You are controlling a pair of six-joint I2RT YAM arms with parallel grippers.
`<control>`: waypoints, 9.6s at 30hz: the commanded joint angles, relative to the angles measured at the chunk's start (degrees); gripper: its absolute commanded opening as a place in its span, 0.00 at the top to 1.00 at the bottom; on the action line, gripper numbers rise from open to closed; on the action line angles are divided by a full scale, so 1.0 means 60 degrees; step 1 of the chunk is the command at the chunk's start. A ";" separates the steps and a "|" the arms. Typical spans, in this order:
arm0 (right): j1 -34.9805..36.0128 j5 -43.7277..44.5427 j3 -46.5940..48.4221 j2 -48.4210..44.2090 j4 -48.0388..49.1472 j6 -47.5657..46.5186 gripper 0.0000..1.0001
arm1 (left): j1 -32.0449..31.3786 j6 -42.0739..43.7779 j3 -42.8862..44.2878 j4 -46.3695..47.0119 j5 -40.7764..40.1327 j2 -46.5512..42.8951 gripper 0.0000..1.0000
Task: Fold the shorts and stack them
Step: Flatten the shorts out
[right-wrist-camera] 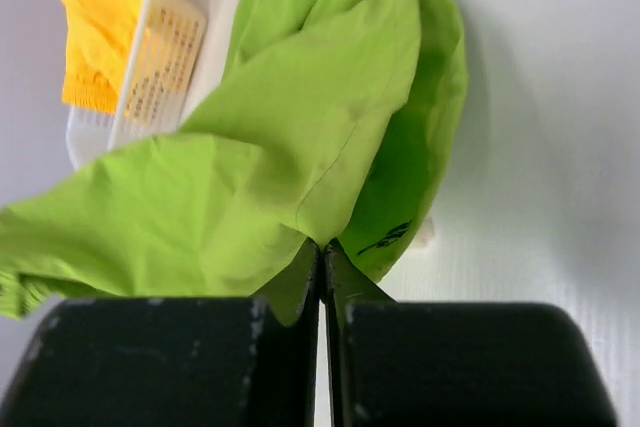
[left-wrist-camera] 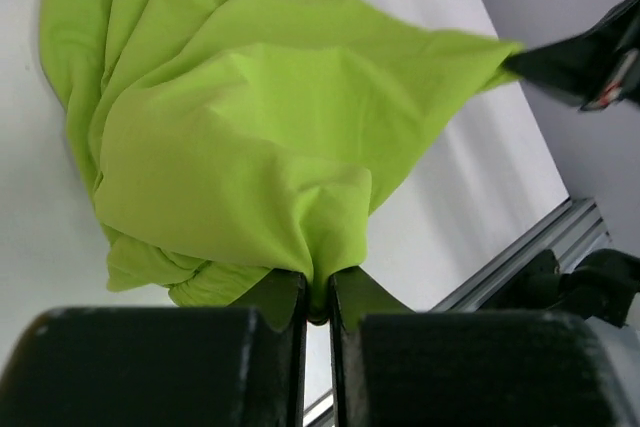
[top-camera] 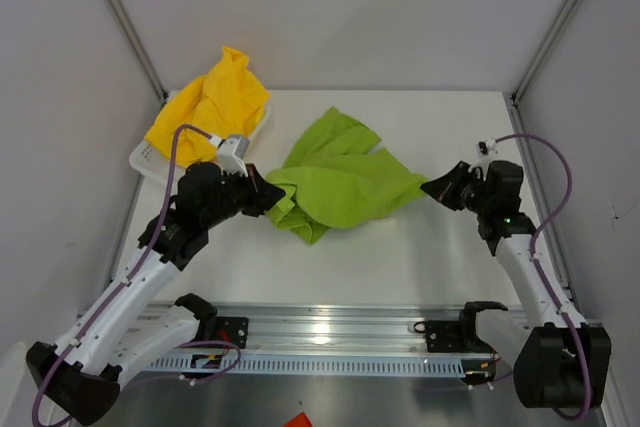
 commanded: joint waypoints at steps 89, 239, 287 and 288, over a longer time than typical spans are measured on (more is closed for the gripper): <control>-0.3564 -0.1108 0.4412 0.3494 -0.1133 0.0844 1.00 | -0.7395 0.1463 0.1378 -0.0530 -0.6406 0.8496 0.55; -0.1982 0.2350 0.7592 0.7025 -0.5148 -0.2745 1.00 | -0.8948 0.0776 0.3970 -0.4440 -0.7780 0.8143 0.05; -0.2421 0.2042 0.7079 0.6541 -0.4914 -0.2804 1.00 | -0.0012 -0.1409 -0.3237 0.4922 0.4072 0.4806 0.66; -0.2421 0.2013 0.7094 0.6541 -0.4885 -0.2790 1.00 | -0.0012 -0.1118 -0.3005 0.4629 0.3837 0.4601 0.54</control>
